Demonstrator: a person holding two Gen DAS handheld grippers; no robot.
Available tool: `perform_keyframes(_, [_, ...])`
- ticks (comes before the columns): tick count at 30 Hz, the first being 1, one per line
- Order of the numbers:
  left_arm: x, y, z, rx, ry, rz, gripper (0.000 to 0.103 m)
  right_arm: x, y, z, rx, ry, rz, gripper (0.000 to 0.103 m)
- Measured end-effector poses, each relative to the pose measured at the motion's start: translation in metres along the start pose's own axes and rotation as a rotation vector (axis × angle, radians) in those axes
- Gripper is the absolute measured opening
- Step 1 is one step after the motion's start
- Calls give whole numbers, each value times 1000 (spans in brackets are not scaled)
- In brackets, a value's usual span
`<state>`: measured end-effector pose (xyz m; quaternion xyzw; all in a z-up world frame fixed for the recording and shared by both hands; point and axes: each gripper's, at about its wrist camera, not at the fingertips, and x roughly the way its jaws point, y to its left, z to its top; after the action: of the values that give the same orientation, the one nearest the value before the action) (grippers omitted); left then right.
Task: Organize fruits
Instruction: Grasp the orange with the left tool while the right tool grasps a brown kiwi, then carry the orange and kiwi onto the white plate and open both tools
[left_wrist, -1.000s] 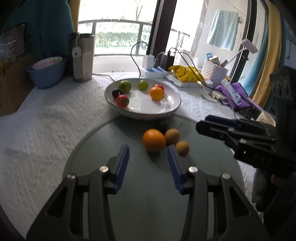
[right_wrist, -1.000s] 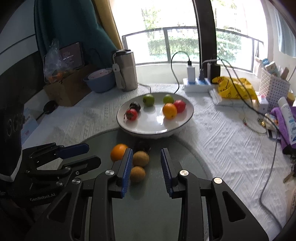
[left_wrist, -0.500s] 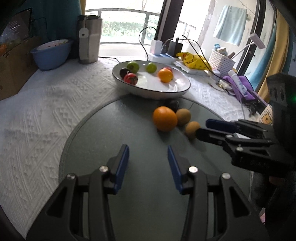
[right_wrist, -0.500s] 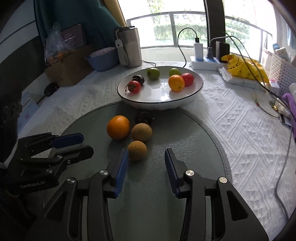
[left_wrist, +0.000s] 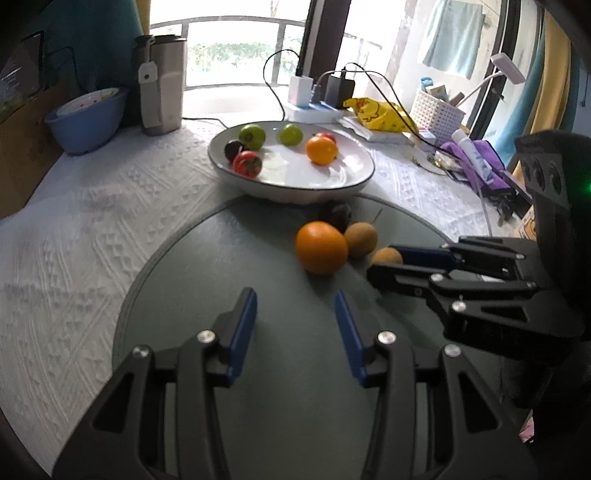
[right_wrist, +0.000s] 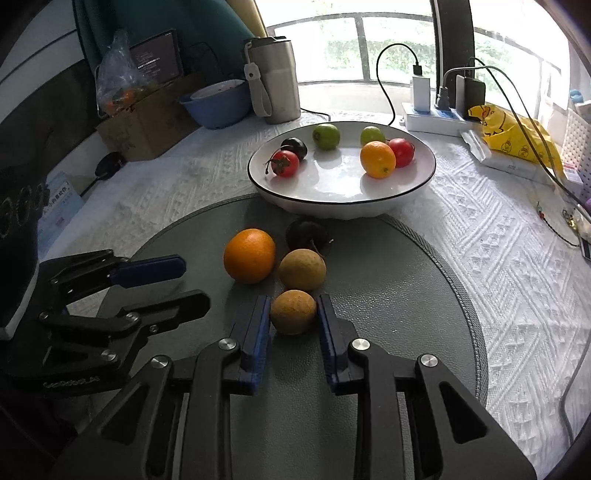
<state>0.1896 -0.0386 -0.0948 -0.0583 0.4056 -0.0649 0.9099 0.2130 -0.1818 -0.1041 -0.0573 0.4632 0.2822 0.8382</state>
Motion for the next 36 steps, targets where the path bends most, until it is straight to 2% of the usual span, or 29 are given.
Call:
perform_keyframes(6, [8,-11,13,45,-23,3,46,-9,-10,1,17,-26,-8,27])
perform_keyframes(12, [21,-17,25,52,-8,-7,46,-15,-27,0,40,-37,-26,27])
perform_keyframes(19, [35,-15,29,43,52,-14,46,-18,-37,0,57,-45,-33,27])
perform_keyframes(22, [35,-15,30,47,54,-25,45,-17,-37,0,56,-45,-34,27])
perform_keyframes(24, [35,-16,30,58,56,-27,36,-17,-37,0,55,-46,-35,27])
perform_keyframes(36, [15,-18,23,60,28,-64,35,-29,-29,1,45,-61,-75,27])
